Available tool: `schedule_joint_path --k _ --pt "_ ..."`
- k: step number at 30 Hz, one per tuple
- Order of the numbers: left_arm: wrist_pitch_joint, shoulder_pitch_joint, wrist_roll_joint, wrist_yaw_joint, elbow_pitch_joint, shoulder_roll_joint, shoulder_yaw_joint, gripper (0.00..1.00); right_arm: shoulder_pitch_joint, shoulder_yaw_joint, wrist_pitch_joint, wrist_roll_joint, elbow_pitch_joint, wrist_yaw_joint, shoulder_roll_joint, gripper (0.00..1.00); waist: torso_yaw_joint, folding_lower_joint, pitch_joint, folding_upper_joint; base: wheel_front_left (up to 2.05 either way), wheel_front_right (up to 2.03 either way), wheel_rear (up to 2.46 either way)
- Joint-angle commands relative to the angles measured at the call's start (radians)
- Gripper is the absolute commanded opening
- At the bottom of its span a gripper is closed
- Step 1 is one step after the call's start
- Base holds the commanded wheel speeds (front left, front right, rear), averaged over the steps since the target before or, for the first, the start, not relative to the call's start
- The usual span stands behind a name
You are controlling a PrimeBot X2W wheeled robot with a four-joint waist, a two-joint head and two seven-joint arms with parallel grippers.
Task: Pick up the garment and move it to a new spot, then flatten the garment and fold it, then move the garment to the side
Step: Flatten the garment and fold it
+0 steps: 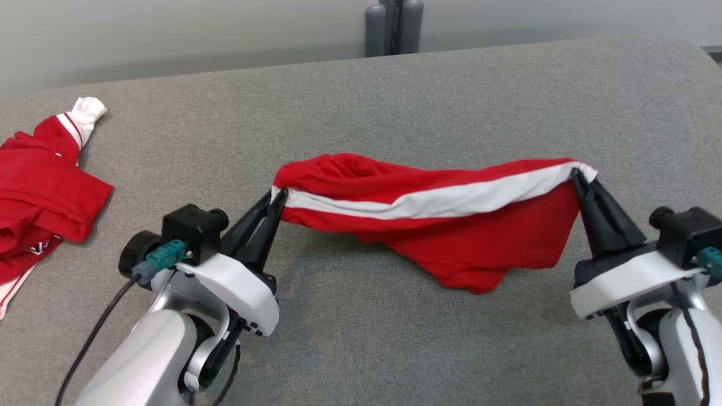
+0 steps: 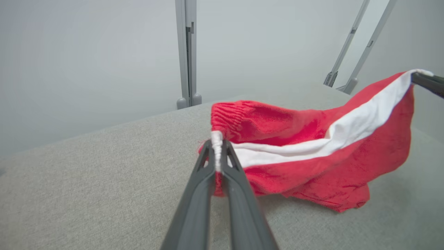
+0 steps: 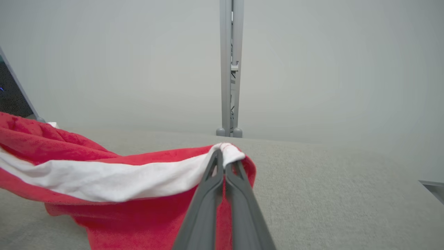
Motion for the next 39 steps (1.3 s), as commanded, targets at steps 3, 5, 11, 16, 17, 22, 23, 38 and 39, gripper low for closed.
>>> schedule_joint_path --k 3,5,11,16,17,22,23,38,39 --pt "0.010 -0.035 -0.014 0.013 -0.071 0.028 0.038 0.00 -0.034 -0.016 0.026 0.018 -0.077 0.000 -0.034 0.00 0.009 0.0000 -0.018 -0.0001 0.00 0.00 0.00" --pt "0.026 -0.060 -0.020 0.016 -0.114 0.044 0.057 0.00 -0.056 -0.027 0.045 0.019 -0.128 0.000 -0.054 0.00 0.016 0.0000 -0.028 -0.0001 0.00 0.00 0.00" --pt "0.107 -0.189 -0.029 0.012 -0.213 0.092 0.108 0.00 -0.150 -0.058 0.098 0.036 -0.254 0.000 -0.104 0.00 0.035 0.0000 -0.052 -0.0001 0.00 0.00 0.00" --pt "0.176 -0.305 -0.059 -0.012 -0.243 0.116 0.140 0.00 -0.236 -0.077 0.136 0.062 -0.298 0.000 -0.133 0.00 0.039 0.0000 -0.064 -0.0001 0.00 0.00 0.00" --pt "0.184 -0.322 -0.067 -0.014 -0.242 0.116 0.144 0.00 -0.248 -0.078 0.144 0.071 -0.295 0.000 -0.136 0.00 0.039 0.0000 -0.064 -0.0001 0.00 0.00 0.00" --pt "0.188 -0.383 -0.117 -0.037 -0.196 0.095 0.166 0.00 -0.317 -0.057 0.159 0.122 -0.245 0.000 -0.144 0.00 0.033 0.0000 -0.046 -0.0001 0.00 0.00 0.00" --pt "0.176 -0.398 -0.124 -0.046 -0.179 0.088 0.171 0.00 -0.336 -0.050 0.160 0.132 -0.221 0.000 -0.147 0.00 0.032 0.0000 -0.038 -0.0001 0.00 0.00 0.00" --pt "-0.122 -0.795 -0.092 -0.163 0.414 -0.072 0.183 0.00 -0.890 0.088 -0.001 0.273 0.352 0.000 -0.089 0.00 0.037 0.0000 0.088 -0.0001 0.00 0.00 0.00" --pt "-0.152 -0.829 -0.086 -0.162 0.465 -0.079 0.190 0.00 -0.929 0.097 -0.025 0.274 0.397 0.000 -0.081 0.00 0.037 0.0000 0.089 -0.0001 0.00 0.00 0.00"
